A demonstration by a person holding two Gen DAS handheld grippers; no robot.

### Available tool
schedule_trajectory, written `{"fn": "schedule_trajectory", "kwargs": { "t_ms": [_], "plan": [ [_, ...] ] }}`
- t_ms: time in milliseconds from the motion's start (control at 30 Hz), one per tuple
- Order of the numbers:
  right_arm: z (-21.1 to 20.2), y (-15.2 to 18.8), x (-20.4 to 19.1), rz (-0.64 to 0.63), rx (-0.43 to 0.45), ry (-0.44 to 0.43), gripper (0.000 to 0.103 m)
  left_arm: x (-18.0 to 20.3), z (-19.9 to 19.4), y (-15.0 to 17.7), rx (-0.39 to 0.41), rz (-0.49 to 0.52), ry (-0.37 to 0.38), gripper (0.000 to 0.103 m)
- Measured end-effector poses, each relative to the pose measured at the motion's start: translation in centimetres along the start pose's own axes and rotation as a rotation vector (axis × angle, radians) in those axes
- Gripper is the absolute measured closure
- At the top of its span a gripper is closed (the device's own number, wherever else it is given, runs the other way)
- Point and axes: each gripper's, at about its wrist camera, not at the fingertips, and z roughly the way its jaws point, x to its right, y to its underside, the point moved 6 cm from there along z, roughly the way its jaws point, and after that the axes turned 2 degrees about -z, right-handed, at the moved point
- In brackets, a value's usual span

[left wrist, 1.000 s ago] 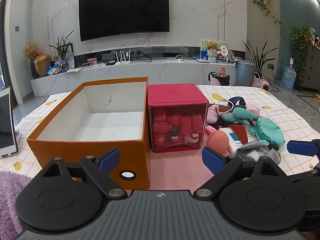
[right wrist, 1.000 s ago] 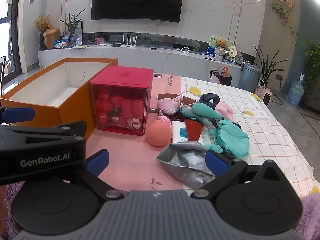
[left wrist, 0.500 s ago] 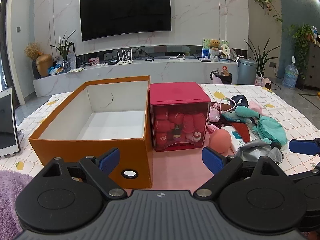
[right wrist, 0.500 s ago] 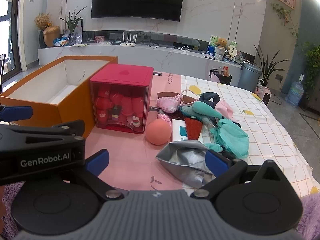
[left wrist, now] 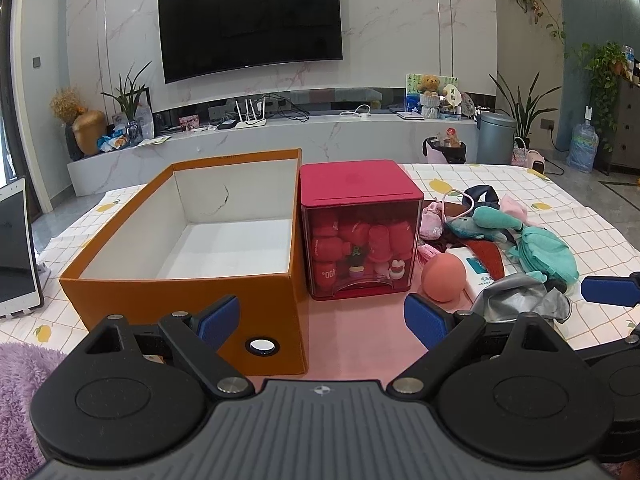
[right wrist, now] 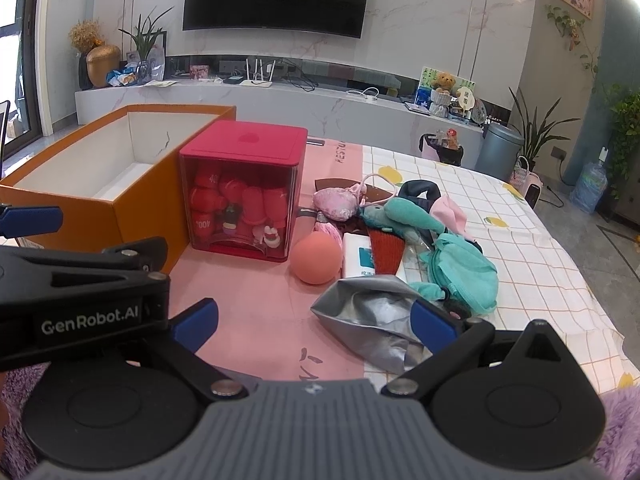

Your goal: Organize soft objects

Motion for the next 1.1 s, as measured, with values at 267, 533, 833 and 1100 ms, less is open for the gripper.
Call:
{"fn": "schedule_trajectory", "kwargs": {
  "t_ms": [267,533,833,1100],
  "plan": [
    [0.06,0.03,-0.04,-0.002,-0.003,0.001,0.003,0.01,-0.01,0.01,-0.004,0.003,-0.002,0.0],
    [0.25,0.13,-0.12,-0.011,-0.012,0.007,0.003,0.0,0.11,0.08,-0.007,0.003,-0.003,0.0],
    [0.37,0.18,-0.2,-0.013,-0.021,0.005,0.003,-0.04,0.22,0.35,-0.014,0.011,-0.01,0.0],
    [0.07,0.04,0.24,0.035,-0.012,-0.029,0.003,-0.51,0.9,-0.17,-0.058,-0.002,-0.02,0.0]
  ]
}}
